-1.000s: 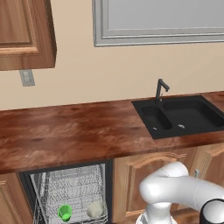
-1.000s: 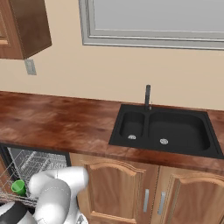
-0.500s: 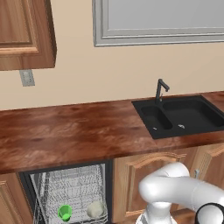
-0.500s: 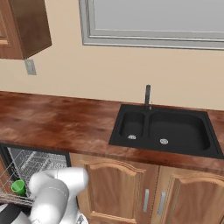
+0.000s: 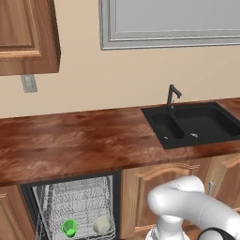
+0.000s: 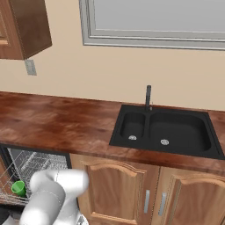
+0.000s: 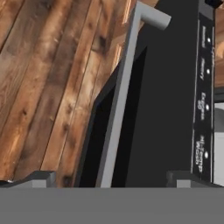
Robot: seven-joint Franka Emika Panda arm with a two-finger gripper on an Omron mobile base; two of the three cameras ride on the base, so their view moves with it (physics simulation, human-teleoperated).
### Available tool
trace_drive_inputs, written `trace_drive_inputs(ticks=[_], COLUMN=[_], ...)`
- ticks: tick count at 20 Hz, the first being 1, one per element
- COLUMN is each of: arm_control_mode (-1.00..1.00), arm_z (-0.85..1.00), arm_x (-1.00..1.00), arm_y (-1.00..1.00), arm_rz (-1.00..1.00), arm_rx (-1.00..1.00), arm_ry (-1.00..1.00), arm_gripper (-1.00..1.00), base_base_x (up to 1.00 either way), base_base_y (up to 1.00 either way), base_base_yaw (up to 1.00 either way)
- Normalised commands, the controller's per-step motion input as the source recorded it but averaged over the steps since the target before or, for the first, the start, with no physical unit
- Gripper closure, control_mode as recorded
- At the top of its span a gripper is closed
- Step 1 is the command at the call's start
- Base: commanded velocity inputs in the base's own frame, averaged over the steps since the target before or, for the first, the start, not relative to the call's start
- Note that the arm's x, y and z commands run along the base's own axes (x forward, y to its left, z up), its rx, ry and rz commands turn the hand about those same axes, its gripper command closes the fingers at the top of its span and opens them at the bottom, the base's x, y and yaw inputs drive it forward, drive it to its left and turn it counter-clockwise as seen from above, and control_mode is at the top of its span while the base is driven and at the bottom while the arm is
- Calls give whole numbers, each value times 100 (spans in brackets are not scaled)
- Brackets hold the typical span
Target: Pick up the cup and bowl from the counter, place them in the dishwasher, and close the dishwasher door.
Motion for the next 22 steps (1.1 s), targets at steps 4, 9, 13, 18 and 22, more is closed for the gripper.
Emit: trace_drive_inputs(ticks=[4, 9, 13, 18, 22], arm_control_mode=[-100, -100, -100, -100, -100], arm_z=[-36, -57, -47, -47, -58], arm_x=[15, 18, 17, 20, 33], arm_y=[19, 32, 34, 33, 13], arm_rz=[0, 0, 0, 0, 0], arm_rx=[-1, -6, -8, -10, -16], arm_ry=[-1, 0, -1, 0, -1], arm_gripper=[-100, -100, -100, -100, -100], base_base_x=[0, 0, 0, 0, 0], base_base_y=[0, 0, 0, 0, 0], base_base_yaw=[0, 0, 0, 0, 0])
